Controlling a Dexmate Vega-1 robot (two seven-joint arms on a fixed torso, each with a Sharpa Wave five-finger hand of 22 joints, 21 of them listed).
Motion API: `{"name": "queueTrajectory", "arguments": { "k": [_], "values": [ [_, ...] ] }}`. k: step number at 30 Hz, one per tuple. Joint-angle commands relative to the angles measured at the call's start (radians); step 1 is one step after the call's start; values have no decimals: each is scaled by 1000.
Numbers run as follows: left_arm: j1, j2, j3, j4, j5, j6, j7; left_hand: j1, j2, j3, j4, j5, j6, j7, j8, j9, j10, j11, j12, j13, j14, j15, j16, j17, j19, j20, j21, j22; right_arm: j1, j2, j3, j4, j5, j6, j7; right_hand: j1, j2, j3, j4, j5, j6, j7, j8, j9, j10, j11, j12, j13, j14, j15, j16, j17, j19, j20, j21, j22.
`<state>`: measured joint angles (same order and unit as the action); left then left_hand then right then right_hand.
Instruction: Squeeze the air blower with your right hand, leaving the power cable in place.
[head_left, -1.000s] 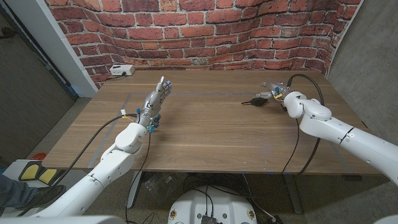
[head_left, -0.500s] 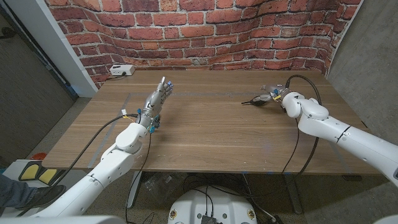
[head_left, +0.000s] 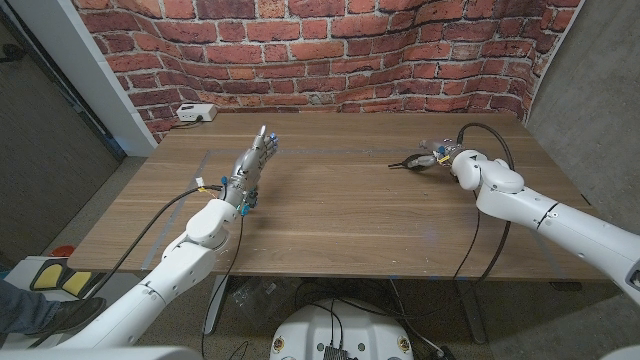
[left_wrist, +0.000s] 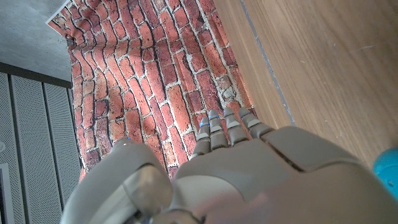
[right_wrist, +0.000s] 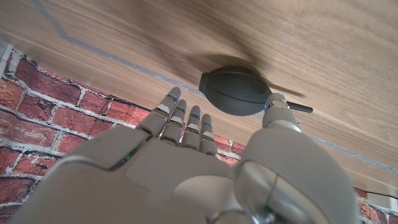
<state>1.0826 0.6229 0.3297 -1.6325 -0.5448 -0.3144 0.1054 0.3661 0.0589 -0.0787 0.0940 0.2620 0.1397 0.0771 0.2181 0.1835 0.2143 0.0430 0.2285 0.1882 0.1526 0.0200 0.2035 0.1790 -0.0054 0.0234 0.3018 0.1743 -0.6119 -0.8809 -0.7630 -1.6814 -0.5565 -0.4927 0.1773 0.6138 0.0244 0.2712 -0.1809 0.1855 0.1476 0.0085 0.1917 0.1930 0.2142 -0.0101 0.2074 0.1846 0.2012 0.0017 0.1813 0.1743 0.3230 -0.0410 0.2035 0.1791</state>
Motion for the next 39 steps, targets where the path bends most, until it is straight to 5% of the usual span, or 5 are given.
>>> {"name": "queueTrajectory", "arguments": {
  "k": [1,24,30,39],
  "values": [
    [12,8,-6,-16,-5,21,15,5,6,-2,3,-6,13,2,0,3,11,-3,-2,4,12,-1,0,5,6,7,-3,5,14,12,-24,19,-21,-4,14,26,0,13,-1,5,3,-14,6,5,5,-17,1,0,9,-12,4,2,15,-36,8,3],
    [23,12,-3,-30,-18,48,22,8,13,-3,4,-11,27,1,0,3,21,-4,-3,4,20,0,-1,5,10,13,-9,5,15,34,-34,47,-25,12,-14,139,5,59,1,6,45,-66,28,7,68,-69,16,-2,71,-33,11,0,65,-45,21,4],
    [15,10,4,-24,-20,53,13,9,14,-4,4,-12,30,2,0,3,22,-4,-4,4,21,0,-2,5,11,14,-11,5,13,42,-37,58,-35,15,-37,176,1,73,4,7,84,-90,41,7,114,-88,25,-3,113,-46,14,1,107,-42,33,6],
    [9,9,8,-17,-23,57,8,10,17,-4,4,-14,35,0,0,3,21,-3,-6,4,22,0,-3,5,11,15,-13,5,17,51,-36,84,-13,16,-33,209,4,88,7,10,109,-90,48,7,143,-90,26,-3,170,-74,20,2,162,-56,50,6]
  ]
}}
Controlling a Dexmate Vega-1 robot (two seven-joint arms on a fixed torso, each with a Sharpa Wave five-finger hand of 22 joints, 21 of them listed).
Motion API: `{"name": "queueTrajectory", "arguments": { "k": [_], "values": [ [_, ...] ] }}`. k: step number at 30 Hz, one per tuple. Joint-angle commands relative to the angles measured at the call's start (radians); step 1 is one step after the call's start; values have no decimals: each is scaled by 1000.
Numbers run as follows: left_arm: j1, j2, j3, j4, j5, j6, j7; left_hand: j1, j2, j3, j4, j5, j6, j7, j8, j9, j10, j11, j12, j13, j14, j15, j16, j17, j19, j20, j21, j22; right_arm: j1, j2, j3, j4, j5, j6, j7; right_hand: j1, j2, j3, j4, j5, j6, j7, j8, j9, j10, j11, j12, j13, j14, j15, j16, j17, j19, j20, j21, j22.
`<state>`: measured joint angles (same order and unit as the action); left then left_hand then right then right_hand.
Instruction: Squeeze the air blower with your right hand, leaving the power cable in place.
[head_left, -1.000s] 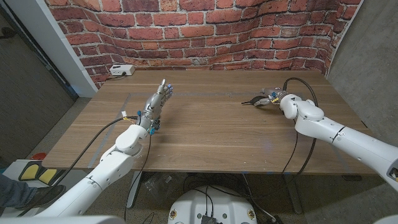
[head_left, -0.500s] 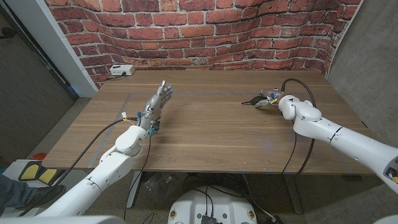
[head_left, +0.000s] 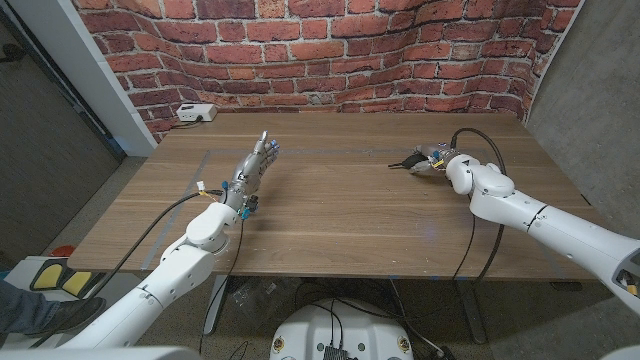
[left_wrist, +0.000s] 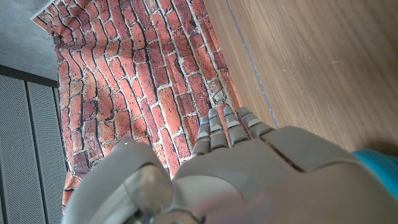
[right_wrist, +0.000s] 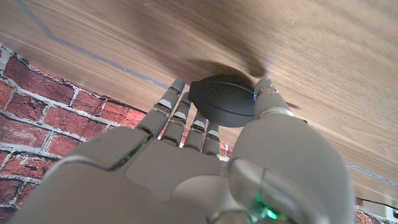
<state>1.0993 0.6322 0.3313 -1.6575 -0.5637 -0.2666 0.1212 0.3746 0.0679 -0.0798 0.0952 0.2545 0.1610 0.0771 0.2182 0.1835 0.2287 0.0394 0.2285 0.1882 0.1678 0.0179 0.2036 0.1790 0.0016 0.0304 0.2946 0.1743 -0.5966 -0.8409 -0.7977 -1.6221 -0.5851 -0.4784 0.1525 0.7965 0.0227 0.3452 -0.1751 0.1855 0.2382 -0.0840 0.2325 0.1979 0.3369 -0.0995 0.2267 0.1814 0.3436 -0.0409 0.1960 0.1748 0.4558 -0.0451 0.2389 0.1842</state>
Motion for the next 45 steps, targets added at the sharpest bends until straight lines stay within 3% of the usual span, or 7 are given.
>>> {"name": "queueTrajectory", "arguments": {
  "k": [1,6,10,15,21,25,45],
  "values": [
    [-9,0,6,9,-5,9,-9,2,8,-3,3,-6,13,0,0,3,6,0,-6,4,7,2,-3,5,4,8,-6,5,3,11,-2,27,17,3,-7,36,6,19,0,10,26,2,9,3,26,-1,6,0,41,-37,7,2,44,-56,20,1],
    [-15,1,8,12,-4,13,-11,2,9,-4,3,-7,16,0,0,3,8,3,-6,4,7,4,-3,5,5,8,-8,5,-1,16,4,35,31,9,-27,83,10,39,3,8,89,-7,27,2,99,-10,19,-1,119,-60,11,3,112,-79,40,3],
    [-22,3,11,11,-4,21,-14,3,10,-4,3,-8,16,-1,-1,3,9,3,-7,4,8,4,-3,5,6,8,-9,5,-7,19,4,40,27,14,-62,100,13,49,13,3,173,-34,50,3,195,-32,35,-2,216,-90,19,5,191,-102,68,5],
    [-26,7,12,7,-3,31,-14,4,11,-4,3,-8,17,0,-1,3,10,3,-7,4,9,4,-4,5,6,8,-10,5,-10,21,1,42,20,19,-85,104,25,56,21,-1,263,-62,76,5,281,-49,47,-3,303,-115,23,6,253,-116,93,9],
    [-30,11,13,4,-2,39,-13,4,12,-4,3,-9,19,0,-1,4,12,2,-7,4,9,5,-4,5,6,9,-11,5,-20,23,5,40,14,23,-124,81,30,50,35,-4,332,-104,94,5,332,-80,52,-3,357,-116,23,8,288,-110,110,12],
    [-34,10,15,4,-2,41,-14,5,13,-4,3,-10,19,0,-2,4,12,3,-7,5,10,5,-4,5,7,9,-12,5,-23,23,11,43,22,32,-136,73,33,48,39,-4,363,-114,101,3,361,-83,55,-4,379,-120,22,8,304,-114,119,13],
    [-50,4,27,14,-5,55,-17,8,17,-5,2,-13,21,-3,-4,4,12,5,-10,5,11,7,-6,5,8,9,-16,6,-69,-7,61,-35,46,22,-190,76,44,55,35,-4,378,-104,96,1,381,-78,48,-4,410,-134,15,8,322,-127,130,14]
  ]
}}
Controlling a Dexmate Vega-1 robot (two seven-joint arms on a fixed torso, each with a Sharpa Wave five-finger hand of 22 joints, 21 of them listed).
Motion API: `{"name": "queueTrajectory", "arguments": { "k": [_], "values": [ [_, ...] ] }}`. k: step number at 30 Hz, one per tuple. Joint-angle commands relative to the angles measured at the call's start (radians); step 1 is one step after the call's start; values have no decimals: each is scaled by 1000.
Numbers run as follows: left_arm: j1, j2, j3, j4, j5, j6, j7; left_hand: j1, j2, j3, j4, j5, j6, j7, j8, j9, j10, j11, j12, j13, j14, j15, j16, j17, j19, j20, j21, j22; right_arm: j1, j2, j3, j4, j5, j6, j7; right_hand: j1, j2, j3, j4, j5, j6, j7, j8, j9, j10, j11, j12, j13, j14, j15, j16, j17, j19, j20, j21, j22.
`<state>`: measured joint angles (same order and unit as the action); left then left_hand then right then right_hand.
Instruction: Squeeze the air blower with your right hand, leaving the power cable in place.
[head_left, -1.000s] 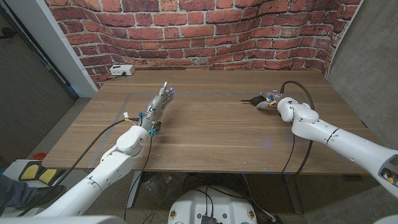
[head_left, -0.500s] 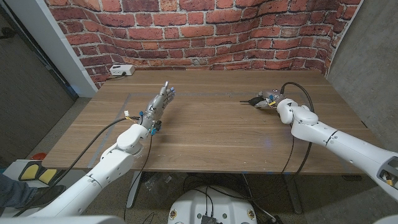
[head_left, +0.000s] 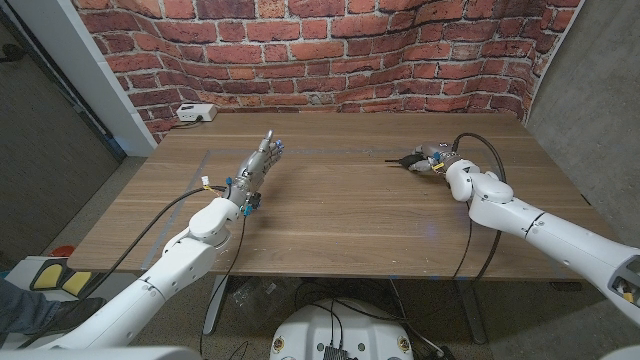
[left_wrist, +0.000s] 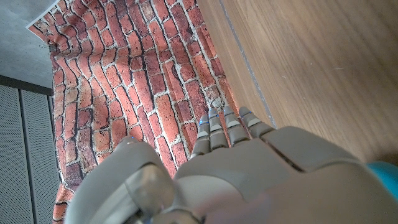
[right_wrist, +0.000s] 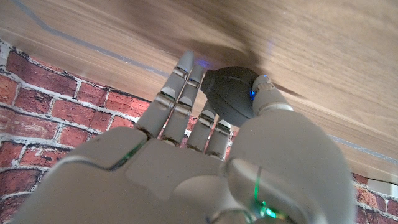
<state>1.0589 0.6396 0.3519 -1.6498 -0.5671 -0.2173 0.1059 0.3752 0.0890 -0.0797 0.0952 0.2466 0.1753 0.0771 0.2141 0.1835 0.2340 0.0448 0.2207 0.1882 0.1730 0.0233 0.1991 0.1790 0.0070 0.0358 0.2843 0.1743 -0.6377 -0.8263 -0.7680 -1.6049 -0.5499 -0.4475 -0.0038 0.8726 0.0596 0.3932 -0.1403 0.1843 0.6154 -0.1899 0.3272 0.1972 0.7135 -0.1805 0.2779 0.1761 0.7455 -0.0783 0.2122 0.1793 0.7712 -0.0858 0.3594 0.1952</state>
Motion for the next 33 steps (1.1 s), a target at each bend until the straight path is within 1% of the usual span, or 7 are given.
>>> {"name": "queueTrajectory", "arguments": {
  "k": [1,5,11,16,20,33],
  "values": [
    [-10,-3,7,6,0,7,-2,8,-4,-5,2,-5,7,-2,0,4,6,1,-3,5,5,2,-1,5,3,4,-6,5,-33,-24,36,-59,13,-9,-39,0,8,7,0,-3,1,3,1,2,4,5,-3,1,9,-97,-2,3,6,-87,10,3],
    [-11,-4,7,6,0,7,-2,8,-3,-5,2,-6,7,-3,-1,4,7,0,-3,5,6,1,-2,5,4,3,-7,6,-56,-32,58,-89,20,-14,-69,4,9,9,-2,-3,-3,6,-3,2,2,9,-7,1,6,-96,-6,3,5,-87,10,3],
    [-14,-3,9,7,1,7,-4,9,-2,-5,2,-7,8,-2,-1,4,7,0,-3,5,6,1,-2,5,4,3,-8,6,-81,-45,86,-142,31,-33,-82,7,12,12,-4,-3,-9,10,-8,1,-4,12,-12,1,3,-94,-11,3,-1,-84,9,4],
    [-18,-3,9,7,4,6,-5,10,-1,-5,2,-8,8,-2,-2,4,7,0,-4,5,6,2,-2,5,4,4,-10,6,-107,-48,116,-175,43,-36,-122,7,12,12,-5,-4,-15,13,-13,1,-5,14,-15,1,0,-91,-14,4,-2,-83,9,4],
    [-21,-2,10,8,5,6,-7,10,-1,-5,2,-8,7,-2,-2,4,8,0,-4,5,6,2,-3,5,5,4,-10,6,-120,-48,129,-189,46,-40,-146,5,12,12,-4,-4,-15,14,-14,1,-5,19,-17,2,1,-89,-15,4,-2,-81,9,4],
    [-24,0,9,5,9,5,-4,13,1,-6,2,-11,11,-1,-3,4,11,-1,-4,5,8,2,-3,5,6,4,-13,6,-159,-50,163,-209,66,-18,-212,4,11,12,-5,-5,-4,12,-14,1,8,17,-16,2,11,-86,-15,4,-2,-77,11,4]
  ]
}}
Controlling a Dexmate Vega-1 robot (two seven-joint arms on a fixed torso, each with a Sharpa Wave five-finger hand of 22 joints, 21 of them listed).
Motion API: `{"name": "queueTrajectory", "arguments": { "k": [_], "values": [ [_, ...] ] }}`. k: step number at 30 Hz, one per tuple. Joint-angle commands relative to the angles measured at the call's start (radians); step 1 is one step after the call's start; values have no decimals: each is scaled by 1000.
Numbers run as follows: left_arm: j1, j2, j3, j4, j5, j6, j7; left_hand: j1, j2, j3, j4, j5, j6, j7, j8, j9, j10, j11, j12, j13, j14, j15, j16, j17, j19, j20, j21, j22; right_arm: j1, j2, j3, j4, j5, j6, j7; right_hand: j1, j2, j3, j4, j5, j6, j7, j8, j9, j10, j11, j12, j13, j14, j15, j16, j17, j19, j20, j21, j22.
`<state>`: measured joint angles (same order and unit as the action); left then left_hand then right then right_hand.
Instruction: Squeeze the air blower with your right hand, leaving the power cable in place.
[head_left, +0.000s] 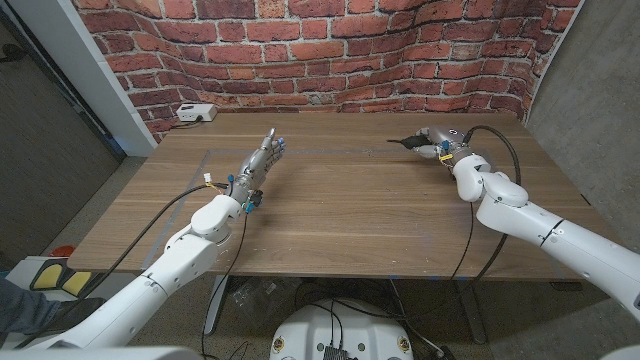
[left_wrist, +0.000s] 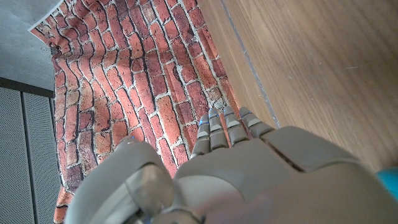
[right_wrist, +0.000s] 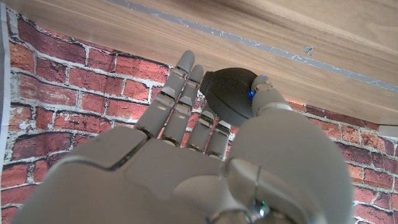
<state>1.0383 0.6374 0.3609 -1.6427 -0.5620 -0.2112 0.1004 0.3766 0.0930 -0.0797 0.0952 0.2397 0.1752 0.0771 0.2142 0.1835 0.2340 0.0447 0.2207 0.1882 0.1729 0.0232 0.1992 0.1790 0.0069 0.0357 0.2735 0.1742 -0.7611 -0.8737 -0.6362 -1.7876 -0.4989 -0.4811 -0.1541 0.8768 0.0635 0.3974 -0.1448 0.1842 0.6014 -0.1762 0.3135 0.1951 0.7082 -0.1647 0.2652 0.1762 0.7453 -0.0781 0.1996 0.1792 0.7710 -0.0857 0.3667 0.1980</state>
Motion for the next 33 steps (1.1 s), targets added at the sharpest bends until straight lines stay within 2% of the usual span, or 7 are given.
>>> {"name": "queueTrajectory", "arguments": {
  "k": [1,6,10,13,19,22,33],
  "values": [
    [-3,2,0,-3,4,0,1,11,-3,-6,2,-4,11,-1,-3,4,11,-1,-4,5,8,2,-3,5,6,4,-3,6,-38,-2,32,-26,13,18,-68,0,7,8,-1,-5,12,-3,0,3,14,0,-4,2,11,-85,-2,4,-1,-77,4,1],
    [-3,2,0,-5,5,1,2,12,-2,-6,1,-4,13,1,-3,4,12,-2,-4,5,9,2,-3,5,6,4,-4,6,-44,1,31,-22,-6,28,-106,5,8,12,-4,-5,44,-9,6,2,40,-4,-1,2,27,-97,-2,4,8,-79,10,2],
    [-2,4,-1,-9,7,3,6,13,-2,-6,1,-5,15,2,-2,4,12,-2,-5,5,9,1,-3,5,7,4,-5,6,-47,3,34,-19,-9,37,-116,14,9,17,-10,-5,82,-27,15,1,63,-15,2,2,29,-96,-6,3,3,-78,11,3],
    [1,6,-3,-13,7,5,9,13,-1,-6,1,-6,15,2,-3,4,13,-1,-5,5,9,1,-3,5,7,4,-5,6,-47,6,33,-15,-18,39,-128,14,8,18,-10,-5,103,-30,19,0,76,-17,3,2,33,-94,-7,3,2,-77,12,4],
    [-1,13,-2,-15,7,11,2,14,-1,-7,1,-7,19,2,-2,4,15,1,-4,5,10,1,-3,5,8,4,-7,6,-43,19,30,-8,-32,36,-143,9,10,17,-5,-7,149,-34,27,-2,116,-19,8,1,50,-105,-4,4,10,-81,19,5],
    [-3,14,-3,-13,7,9,0,14,0,-7,1,-7,19,2,-2,4,15,1,-5,5,11,1,-3,5,8,4,-7,6,-38,25,25,-1,-39,34,-144,8,19,20,-1,-6,159,-40,26,-2,130,-20,9,1,52,-110,-4,6,8,-82,20,6],
    [-8,15,-1,-2,1,12,-12,16,1,-8,1,-9,22,2,-3,4,17,1,-5,5,12,0,-4,5,9,4,-10,6,-38,42,24,12,-39,35,-161,-8,50,24,13,-9,262,-48,32,-5,222,-25,15,1,99,-127,3,6,14,-86,35,11]
  ]
}}
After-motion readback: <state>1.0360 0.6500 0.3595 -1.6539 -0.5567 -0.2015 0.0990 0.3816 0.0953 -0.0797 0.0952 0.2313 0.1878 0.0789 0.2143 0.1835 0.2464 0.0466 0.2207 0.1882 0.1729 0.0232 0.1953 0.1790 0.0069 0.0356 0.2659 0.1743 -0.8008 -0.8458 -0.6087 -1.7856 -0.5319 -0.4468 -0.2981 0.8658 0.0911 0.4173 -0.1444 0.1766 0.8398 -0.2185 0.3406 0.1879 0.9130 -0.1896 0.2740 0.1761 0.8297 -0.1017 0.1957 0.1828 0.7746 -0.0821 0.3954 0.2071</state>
